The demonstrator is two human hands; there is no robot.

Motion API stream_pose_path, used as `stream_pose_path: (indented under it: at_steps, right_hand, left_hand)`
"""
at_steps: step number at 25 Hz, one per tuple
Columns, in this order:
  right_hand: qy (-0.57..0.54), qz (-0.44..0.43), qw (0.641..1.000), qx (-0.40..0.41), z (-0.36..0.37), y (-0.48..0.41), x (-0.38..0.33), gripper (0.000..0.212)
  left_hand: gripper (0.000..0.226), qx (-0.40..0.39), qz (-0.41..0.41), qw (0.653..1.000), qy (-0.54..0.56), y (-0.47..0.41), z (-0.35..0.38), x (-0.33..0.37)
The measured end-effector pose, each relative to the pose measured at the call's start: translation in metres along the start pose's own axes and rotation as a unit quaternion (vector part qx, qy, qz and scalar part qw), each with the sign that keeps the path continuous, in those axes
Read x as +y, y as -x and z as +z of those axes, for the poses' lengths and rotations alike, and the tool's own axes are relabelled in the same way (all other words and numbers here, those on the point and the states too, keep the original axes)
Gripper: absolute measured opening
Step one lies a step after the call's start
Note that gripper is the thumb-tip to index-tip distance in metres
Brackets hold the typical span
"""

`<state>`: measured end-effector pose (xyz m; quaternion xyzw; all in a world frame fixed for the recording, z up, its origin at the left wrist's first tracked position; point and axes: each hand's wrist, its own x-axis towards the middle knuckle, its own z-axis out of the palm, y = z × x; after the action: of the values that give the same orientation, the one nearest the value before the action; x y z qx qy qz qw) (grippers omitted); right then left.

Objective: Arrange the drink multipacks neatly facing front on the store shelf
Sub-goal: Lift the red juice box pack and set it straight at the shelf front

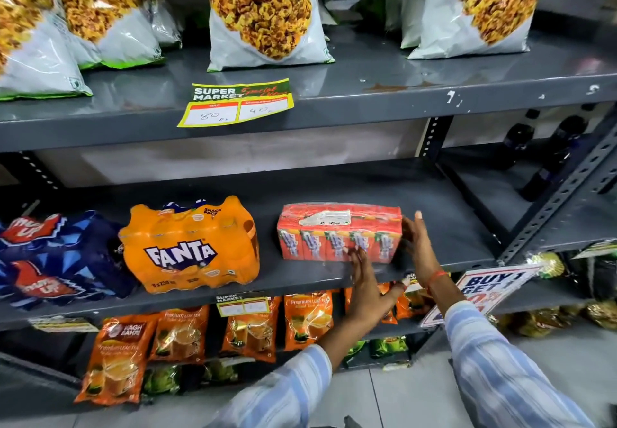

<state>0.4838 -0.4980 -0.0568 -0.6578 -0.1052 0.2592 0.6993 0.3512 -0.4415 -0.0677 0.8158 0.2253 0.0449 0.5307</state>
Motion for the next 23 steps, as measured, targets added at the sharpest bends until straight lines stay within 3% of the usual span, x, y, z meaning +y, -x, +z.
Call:
stream_pose_path:
  at_steps: [4, 7, 11, 14, 18, 21, 23]
  right_hand:
    - [-0.025, -0.005, 0.997, 0.072, -0.011, 0.012, 0.014, 0.068]
    - [-0.016, 0.014, 0.998, 0.058, -0.005, 0.022, 0.023, 0.082]
    - [0.043, 0.103, 0.994, 0.008, 0.013, 0.033, 0.056, 0.075]
    - [-0.009, 0.112, 0.992, -0.061, 0.041, 0.034, 0.046, 0.088]
    - [-0.021, 0.088, 0.991, -0.098, 0.061, 0.040, 0.040, 0.083]
    - [-0.020, 0.072, 0.992, -0.099, 0.059, 0.035, 0.038, 0.079]
    - [-0.018, 0.045, 0.999, -0.017, 0.059, 0.028, 0.027, 0.061]
  left_hand:
    - [0.119, -0.006, -0.025, 0.999, 0.019, -0.009, -0.008, -0.007]
    - [0.119, 0.033, -0.018, 0.997, 0.073, -0.018, -0.028, -0.010]
    - [0.069, 0.049, -0.002, 0.985, 0.167, -0.025, -0.076, -0.029]
    - [0.057, 0.135, -0.002, 0.975, 0.177, -0.016, -0.086, -0.040]
    - [0.085, 0.243, 0.024, 0.961, 0.133, -0.008, -0.076, -0.030]
    - [0.072, 0.304, 0.030, 0.948, 0.088, -0.013, -0.083, -0.028]
    - [0.069, 0.284, 0.038, 0.954, 0.091, -0.011, -0.092, -0.034]
